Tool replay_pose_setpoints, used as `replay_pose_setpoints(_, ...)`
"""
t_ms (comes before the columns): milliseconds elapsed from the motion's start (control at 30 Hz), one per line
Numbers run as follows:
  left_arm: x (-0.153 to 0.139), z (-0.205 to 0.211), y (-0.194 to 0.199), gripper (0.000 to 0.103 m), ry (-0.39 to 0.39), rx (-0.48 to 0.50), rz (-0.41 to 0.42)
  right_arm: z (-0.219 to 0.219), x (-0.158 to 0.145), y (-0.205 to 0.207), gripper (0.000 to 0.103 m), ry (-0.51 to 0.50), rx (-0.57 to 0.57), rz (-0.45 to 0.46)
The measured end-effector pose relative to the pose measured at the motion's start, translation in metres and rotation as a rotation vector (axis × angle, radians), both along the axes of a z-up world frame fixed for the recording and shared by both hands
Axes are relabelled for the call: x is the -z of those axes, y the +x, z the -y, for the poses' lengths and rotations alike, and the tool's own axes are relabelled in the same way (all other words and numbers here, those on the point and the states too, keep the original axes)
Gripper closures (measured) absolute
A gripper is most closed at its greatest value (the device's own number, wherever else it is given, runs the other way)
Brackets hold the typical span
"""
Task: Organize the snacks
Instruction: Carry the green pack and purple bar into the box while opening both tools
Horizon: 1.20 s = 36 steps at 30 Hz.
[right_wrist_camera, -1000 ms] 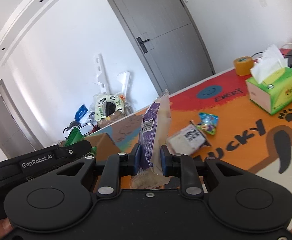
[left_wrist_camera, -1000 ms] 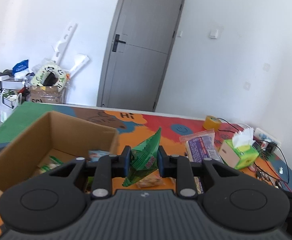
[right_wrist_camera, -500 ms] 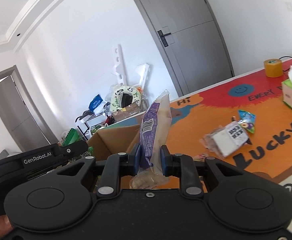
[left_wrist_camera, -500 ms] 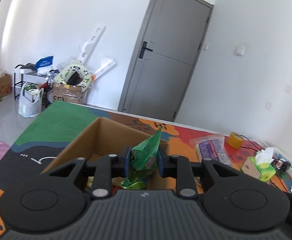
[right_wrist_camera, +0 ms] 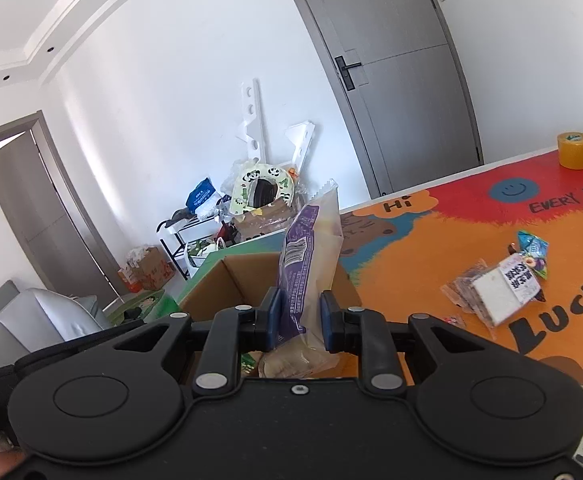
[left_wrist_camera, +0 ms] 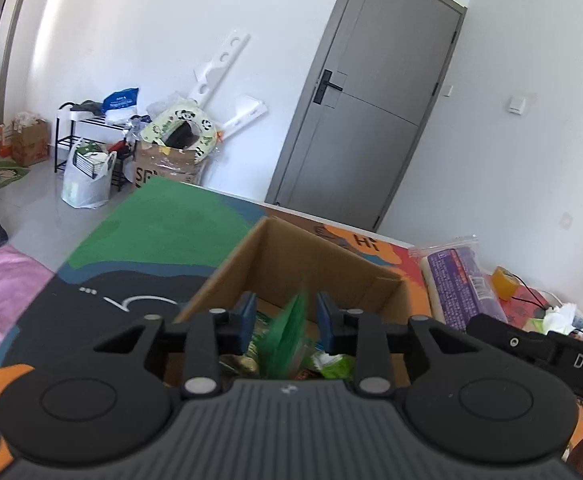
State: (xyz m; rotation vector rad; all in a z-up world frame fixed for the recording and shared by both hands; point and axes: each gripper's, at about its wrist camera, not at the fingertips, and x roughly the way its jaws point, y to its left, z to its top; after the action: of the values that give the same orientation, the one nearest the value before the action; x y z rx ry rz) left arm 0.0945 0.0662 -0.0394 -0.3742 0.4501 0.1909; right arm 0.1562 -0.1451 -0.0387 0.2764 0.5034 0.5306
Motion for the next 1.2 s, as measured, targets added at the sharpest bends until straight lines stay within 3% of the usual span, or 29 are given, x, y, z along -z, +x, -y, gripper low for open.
replay_pose_setpoints(233, -0.008, -0.025, -0.018, 0.055, -0.01, -0.056, 0.037, -0.024, -0.004, 0.002, 0.081, -0.02, -0.028, 0.003)
replay_pose_setpoints(433, -0.011, -0.041, -0.022, 0.049, -0.021, -0.09, 0.039, -0.047, -0.002, 0.004, 0.08, -0.022, -0.06, -0.021)
replay_pose_setpoints(600, -0.011, -0.044, -0.023, 0.04, -0.02, -0.1, 0.03, -0.05, 0.001, 0.004, 0.053, -0.033, -0.059, -0.05)
replay_pose_setpoints(767, -0.009, -0.038, -0.022, 0.032, -0.019, -0.078, 0.032, -0.037, -0.003, -0.003, 0.053, -0.04, -0.032, -0.046)
replay_pose_setpoints(867, -0.009, -0.027, -0.018, 0.026, -0.007, -0.056, 0.03, -0.026, -0.005, -0.005, 0.047, -0.045, -0.005, -0.042)
replay_pose_setpoints(1200, -0.009, 0.007, -0.008, 0.019, 0.026, -0.01, -0.008, 0.012, -0.006, -0.011, 0.039, -0.04, 0.053, -0.044)
